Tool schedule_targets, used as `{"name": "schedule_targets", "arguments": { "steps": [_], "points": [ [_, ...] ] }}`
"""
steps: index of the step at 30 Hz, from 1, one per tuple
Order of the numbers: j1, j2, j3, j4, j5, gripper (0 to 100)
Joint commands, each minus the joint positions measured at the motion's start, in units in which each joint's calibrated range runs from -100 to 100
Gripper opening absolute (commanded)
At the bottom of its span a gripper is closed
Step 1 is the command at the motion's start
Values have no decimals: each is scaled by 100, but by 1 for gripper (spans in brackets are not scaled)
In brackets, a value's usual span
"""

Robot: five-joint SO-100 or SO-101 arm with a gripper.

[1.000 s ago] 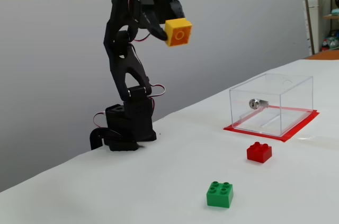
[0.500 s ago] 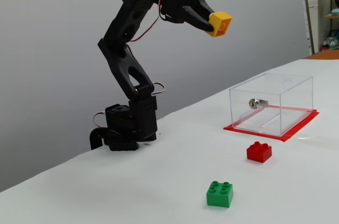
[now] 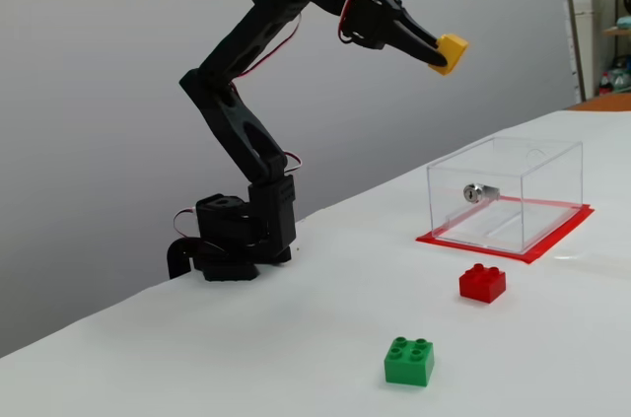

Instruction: Pick the yellow lego brick and place it into the transparent box

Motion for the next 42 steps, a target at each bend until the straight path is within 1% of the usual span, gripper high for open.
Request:
{"name": "schedule_targets", "arguments": {
  "steps": [1,7,20,25,33,42],
  "points": [
    [-477,176,-92,-70,-8,9],
    [-1231,609,-101,-148,-8,9],
    [-2725,1483,-101,-1175,-18,9],
    [-3168,1814,-101,-1436,-180,9],
    [-3605,2230,-101,-1462,-300,9],
    [-3590,2382,-101,-1462,-300,9]
  ]
}}
